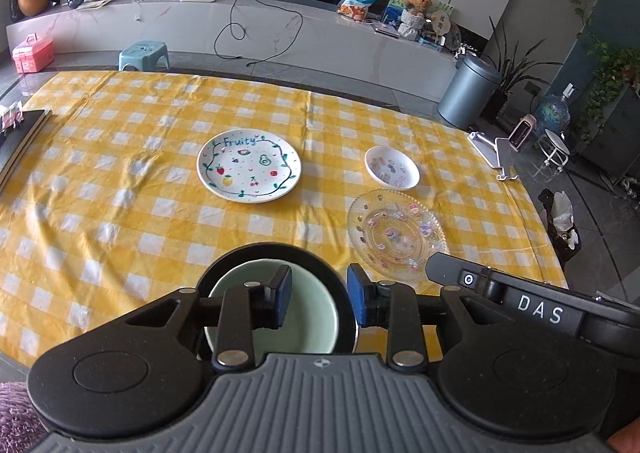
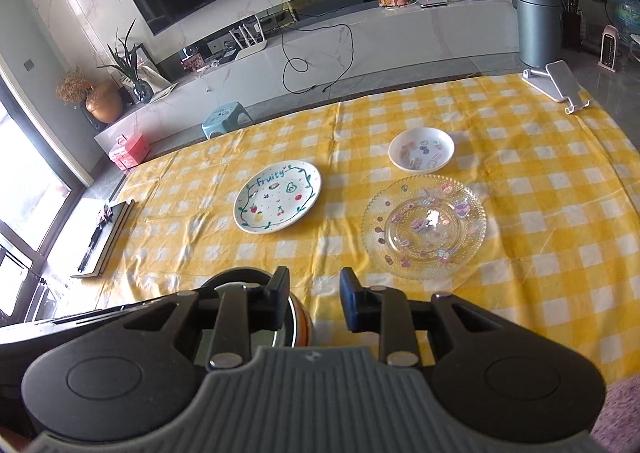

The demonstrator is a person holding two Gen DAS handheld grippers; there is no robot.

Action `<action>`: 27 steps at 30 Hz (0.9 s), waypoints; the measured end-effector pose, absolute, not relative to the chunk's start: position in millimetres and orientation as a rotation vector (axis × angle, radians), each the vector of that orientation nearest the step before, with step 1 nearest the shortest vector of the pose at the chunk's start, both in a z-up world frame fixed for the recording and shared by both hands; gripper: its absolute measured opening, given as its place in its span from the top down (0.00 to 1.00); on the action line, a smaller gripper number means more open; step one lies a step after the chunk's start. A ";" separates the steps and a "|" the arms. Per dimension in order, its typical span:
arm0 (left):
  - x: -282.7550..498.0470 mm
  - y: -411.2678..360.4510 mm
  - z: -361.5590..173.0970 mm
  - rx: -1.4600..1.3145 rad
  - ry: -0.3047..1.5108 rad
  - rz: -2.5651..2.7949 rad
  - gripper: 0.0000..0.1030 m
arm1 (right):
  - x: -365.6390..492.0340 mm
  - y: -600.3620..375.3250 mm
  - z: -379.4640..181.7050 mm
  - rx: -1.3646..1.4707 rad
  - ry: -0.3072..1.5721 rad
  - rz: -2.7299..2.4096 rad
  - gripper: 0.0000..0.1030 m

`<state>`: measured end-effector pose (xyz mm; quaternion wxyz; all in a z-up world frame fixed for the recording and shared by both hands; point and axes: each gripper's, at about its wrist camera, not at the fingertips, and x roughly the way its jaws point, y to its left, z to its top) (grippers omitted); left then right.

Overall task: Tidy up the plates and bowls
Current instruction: 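Lower the green bowl into the steel bowls and open both grippers, then raise both grippers and move them to the clear glass plate rim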

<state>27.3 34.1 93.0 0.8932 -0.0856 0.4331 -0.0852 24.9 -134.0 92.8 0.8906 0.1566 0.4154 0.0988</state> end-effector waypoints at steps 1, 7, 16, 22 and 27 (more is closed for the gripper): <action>30.3 29.3 94.7 -0.175 0.893 -0.190 0.61 | 26.6 -142.2 95.2 0.330 0.855 0.196 0.74; 59.4 0.8 90.0 -0.209 0.918 -0.224 0.57 | 45.6 -182.6 97.5 0.354 0.836 0.153 0.72; 118.6 -31.1 53.1 -0.187 1.003 -0.171 0.56 | 101.6 -230.7 55.0 0.402 0.930 0.113 0.72; 155.2 -36.8 18.8 -0.196 1.097 -0.119 0.56 | 131.7 -257.3 15.9 0.476 0.984 0.103 0.73; 175.1 -37.9 -2.8 -0.203 1.146 -0.060 0.63 | 148.4 -266.8 -6.5 0.526 1.015 0.105 0.74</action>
